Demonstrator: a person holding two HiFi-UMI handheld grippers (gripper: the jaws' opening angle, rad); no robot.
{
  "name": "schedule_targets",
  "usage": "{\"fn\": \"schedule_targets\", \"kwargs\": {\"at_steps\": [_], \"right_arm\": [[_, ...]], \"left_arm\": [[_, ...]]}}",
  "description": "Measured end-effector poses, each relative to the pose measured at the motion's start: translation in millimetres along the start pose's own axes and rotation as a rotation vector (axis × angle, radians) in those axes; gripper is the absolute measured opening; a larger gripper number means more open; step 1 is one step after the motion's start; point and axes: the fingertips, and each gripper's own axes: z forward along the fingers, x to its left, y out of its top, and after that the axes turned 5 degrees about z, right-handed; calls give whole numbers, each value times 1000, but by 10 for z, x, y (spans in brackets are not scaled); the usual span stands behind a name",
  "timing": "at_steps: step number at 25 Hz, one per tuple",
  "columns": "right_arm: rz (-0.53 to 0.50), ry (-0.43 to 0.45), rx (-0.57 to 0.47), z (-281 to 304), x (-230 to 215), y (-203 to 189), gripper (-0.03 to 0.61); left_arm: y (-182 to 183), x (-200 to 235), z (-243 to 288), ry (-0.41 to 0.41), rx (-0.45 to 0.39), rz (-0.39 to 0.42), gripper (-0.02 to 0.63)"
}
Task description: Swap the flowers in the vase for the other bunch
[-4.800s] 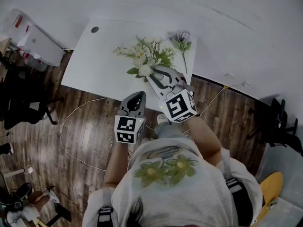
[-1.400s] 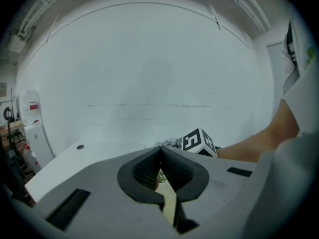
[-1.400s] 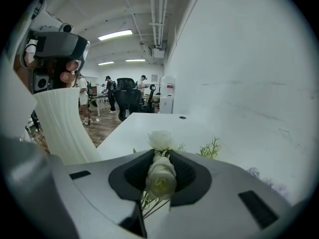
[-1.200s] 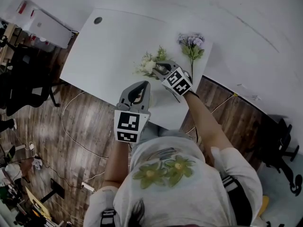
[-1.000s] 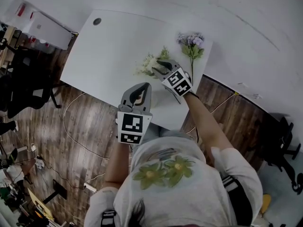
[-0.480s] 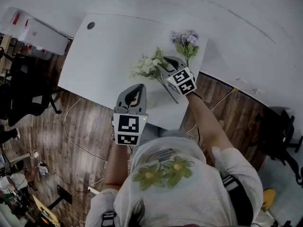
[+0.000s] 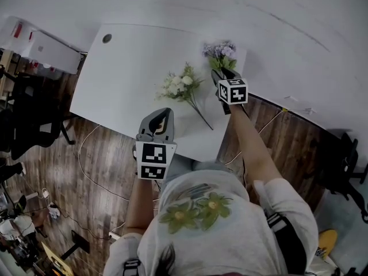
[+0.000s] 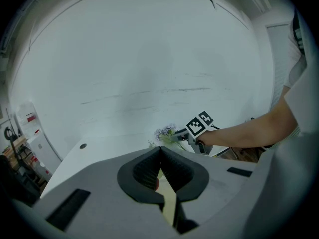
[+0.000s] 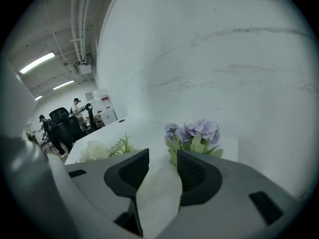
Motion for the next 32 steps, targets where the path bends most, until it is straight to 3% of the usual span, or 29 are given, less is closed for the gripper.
{"fn": "schedule_targets", "kwargs": {"at_steps": [3,13,19,23,28,32], "right_arm": [[51,-66,23,44,-186,-13,181],[19,-264,128,288,-593,25,218],[53,-268,250,503,-663,-203,218],[91,-222,288,619,-611,-369,215],[39,-228,303,671,-584,-392,120],[53,-193,303,669,-486,-355,87]], "left_arm": [[-6,-12,-1,-1,11,12,18],[10,-3,17,-10,22,-10,18],[-13,-46,46,-2,52,55,18],[-21,-91,101,10,79,111,18],[-43,-74,104,4,79,113,18],[-41,-41,82,-4,62,86,18]]}}
